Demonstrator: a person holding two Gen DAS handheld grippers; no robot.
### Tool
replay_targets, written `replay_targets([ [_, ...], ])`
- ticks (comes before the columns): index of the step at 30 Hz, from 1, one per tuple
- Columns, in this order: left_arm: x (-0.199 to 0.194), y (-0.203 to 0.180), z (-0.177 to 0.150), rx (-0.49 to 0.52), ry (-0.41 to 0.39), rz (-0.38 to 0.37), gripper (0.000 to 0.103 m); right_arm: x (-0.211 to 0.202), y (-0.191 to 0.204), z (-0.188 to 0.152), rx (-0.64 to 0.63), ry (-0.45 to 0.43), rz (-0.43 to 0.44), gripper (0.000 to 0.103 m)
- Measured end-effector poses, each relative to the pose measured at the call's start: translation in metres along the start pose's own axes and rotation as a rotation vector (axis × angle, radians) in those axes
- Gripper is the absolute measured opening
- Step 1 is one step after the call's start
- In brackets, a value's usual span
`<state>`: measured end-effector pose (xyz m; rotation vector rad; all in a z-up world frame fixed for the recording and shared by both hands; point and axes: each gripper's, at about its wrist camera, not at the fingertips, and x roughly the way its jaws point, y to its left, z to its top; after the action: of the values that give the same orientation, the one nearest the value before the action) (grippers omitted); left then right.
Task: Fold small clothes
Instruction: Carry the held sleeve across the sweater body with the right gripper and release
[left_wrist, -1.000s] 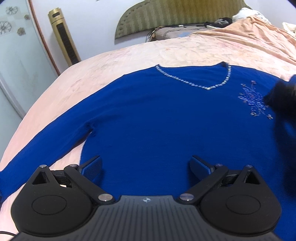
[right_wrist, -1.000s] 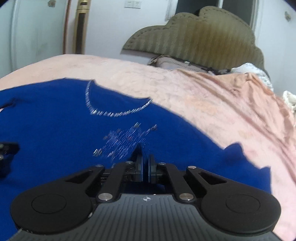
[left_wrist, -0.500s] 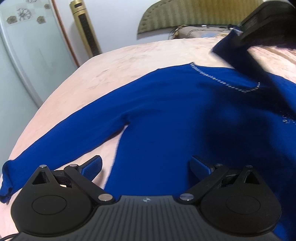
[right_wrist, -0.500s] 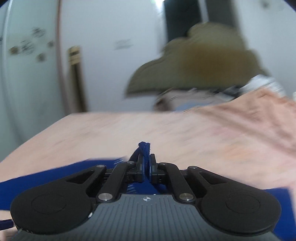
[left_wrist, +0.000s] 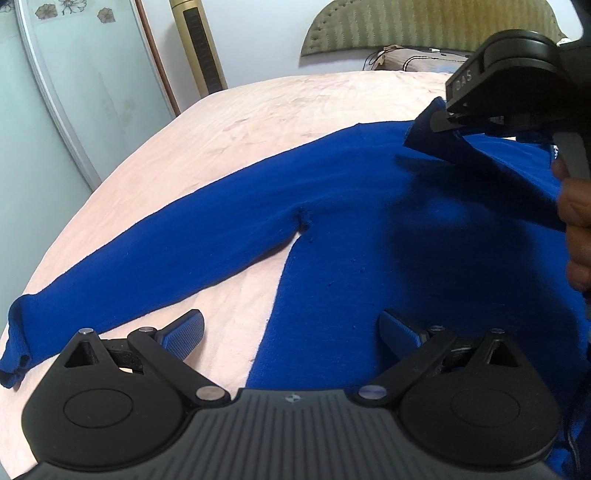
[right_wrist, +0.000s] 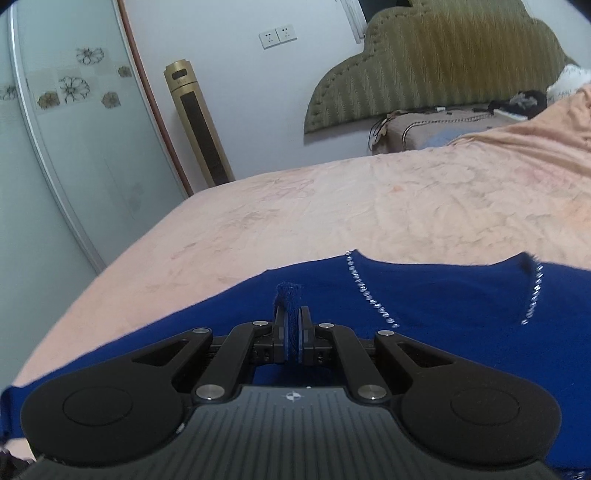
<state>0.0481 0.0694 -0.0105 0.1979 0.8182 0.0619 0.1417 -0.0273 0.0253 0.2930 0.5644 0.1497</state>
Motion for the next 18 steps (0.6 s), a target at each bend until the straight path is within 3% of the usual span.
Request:
replay_targets([
  [9,-0.002,-0.001,0.001,-0.004,0.002,-0.002,0.102,0.022,-0.001,-0.006,0.036,0.044,0.007,0.008],
  [15,-0.004,-0.003,0.002,-0.001,0.002,0.002,0.102,0.010,0.013,-0.004,-0.057,-0.054,-0.026,0.008],
  [18,-0.003,-0.005,0.002,0.002,0.002,0.004,0.102,0.020,0.018,-0.005,-0.093,-0.015,-0.047,0.008],
])
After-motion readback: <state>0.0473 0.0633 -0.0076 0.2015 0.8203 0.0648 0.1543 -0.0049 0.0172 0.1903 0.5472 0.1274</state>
